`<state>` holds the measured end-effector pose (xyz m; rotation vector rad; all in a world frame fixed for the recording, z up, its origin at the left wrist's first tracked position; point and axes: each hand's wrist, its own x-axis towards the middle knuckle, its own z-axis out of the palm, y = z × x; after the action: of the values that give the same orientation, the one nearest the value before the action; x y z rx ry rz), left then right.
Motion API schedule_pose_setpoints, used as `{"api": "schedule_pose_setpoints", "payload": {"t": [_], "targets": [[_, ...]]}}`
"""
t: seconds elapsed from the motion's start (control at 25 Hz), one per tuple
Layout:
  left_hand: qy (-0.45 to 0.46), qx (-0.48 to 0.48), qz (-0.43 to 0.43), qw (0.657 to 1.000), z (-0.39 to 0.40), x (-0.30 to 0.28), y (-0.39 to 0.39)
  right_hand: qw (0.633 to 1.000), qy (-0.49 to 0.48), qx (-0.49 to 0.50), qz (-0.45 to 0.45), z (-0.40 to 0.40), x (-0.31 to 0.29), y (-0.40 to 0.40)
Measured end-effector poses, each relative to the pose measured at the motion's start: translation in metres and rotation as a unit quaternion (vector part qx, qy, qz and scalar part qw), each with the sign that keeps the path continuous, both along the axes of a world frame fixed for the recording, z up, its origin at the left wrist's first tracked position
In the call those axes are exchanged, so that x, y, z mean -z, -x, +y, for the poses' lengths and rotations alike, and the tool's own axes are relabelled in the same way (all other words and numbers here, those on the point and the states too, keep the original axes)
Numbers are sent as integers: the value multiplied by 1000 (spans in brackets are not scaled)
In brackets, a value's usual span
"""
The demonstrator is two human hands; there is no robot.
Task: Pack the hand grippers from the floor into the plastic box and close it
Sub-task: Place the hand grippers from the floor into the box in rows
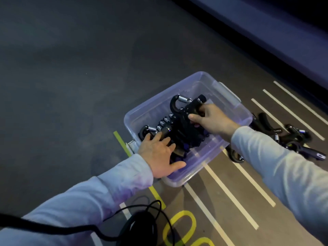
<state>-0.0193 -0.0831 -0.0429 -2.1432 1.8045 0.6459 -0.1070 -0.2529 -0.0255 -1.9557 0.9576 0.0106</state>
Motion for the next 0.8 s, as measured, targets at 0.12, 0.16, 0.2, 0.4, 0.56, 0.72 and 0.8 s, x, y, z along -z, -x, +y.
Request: {"api": "schedule_pose_setpoints", "payload": {"t": [0.12,0.16,0.2,0.4,0.56,0.72,0.8], "targets": [[-4,-6,0,1000,0,0,0,995,-80,8,55,3,19,-10],[0,-7,-2,1000,0,-1,0,993,-91,3,71,3,25,-13],[3,-7,-3,1000,1,-1,0,992,-99,-3,80,4,28,-16],[15,-10,2,1000,2,0,0,984,-94,-62,136,-4,33,-29],[31,-7,2,1000,4,-1,-1,974,34,-112,193,-3,41,-29],[19,-14,0,1000,-3,3,-4,960,171,-110,191,1,42,-31],[6,-13,-12,1000,-12,5,-7,949,211,-115,205,5,39,-33]]}}
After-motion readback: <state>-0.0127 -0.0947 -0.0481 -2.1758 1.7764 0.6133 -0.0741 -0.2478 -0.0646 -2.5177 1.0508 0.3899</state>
